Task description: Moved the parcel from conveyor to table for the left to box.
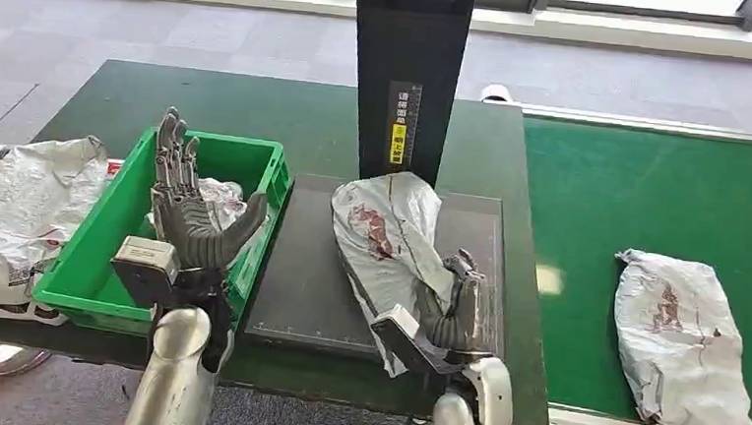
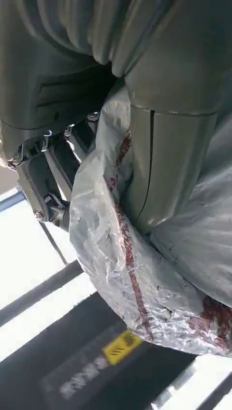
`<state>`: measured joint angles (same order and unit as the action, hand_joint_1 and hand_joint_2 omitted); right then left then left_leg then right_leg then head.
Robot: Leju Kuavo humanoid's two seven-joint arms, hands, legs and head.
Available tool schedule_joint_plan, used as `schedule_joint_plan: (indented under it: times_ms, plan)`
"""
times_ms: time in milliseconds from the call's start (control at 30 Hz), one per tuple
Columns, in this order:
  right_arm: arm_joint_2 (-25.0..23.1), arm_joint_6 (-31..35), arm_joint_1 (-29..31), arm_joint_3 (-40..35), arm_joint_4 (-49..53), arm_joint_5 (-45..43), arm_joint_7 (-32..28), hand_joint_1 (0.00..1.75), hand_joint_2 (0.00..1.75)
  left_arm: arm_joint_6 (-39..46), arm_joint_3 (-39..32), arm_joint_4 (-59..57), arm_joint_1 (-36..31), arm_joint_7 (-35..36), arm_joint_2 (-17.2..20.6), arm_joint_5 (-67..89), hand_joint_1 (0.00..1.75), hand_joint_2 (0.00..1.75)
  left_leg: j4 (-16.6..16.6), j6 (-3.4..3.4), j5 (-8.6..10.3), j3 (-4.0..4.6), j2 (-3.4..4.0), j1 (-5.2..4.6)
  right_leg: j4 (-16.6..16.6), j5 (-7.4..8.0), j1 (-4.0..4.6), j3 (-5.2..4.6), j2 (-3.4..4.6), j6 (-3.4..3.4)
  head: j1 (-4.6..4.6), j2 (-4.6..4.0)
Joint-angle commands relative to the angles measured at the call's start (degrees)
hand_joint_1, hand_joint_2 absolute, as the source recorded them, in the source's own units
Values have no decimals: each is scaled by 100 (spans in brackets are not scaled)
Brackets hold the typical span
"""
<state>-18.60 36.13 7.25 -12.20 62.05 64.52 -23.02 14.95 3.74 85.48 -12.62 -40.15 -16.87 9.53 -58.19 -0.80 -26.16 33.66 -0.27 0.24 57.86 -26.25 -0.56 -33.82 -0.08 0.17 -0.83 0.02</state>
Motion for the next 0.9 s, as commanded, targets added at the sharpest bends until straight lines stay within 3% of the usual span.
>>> schedule_joint_plan:
  times_ms: [33,267,300,500,600,633,700,900]
  plan:
    - [5,-164,398,-252,-939,-120,15,175,175,5,80,-320,-165,15,77,-11,0,175,6,0,-2,-13,6,1,-8,0,1,12,5,0,0,0]
    - [74,-787,715,-104,-1649,-211,539,175,175,-77,74,-419,-227,15,-11,71,0,175,12,1,2,-16,7,0,-14,5,1,14,5,-1,0,0]
    - [94,-772,799,-63,-1883,-92,729,0,175,-90,61,-432,-234,15,-29,102,0,175,14,1,2,-21,7,4,-19,6,5,21,5,-1,0,0]
    - [63,-561,831,103,-1972,-231,610,0,175,-102,43,-414,-205,15,-43,155,0,175,4,1,0,-12,-1,1,-7,0,2,9,-1,0,0,0]
    - [51,273,625,292,-1349,-265,581,0,175,-59,48,-443,-169,15,-47,251,0,175,7,1,-1,-18,3,2,-13,1,3,15,2,0,0,0]
    - [51,387,463,425,-846,-410,473,0,0,-28,73,-449,-150,15,-42,263,0,175,15,2,0,-26,-2,2,-21,0,3,25,-2,0,0,0]
    - [-140,387,156,1018,-51,-386,79,0,0,18,127,-494,-137,15,-37,326,0,175,11,3,0,-20,-13,1,-15,-4,2,21,-14,0,0,0]
    - [-140,387,-439,1742,1873,-1651,-1026,0,0,55,338,-992,-260,98,13,888,0,175,2,3,2,-5,-21,-8,-4,-5,-7,5,-21,1,0,0]
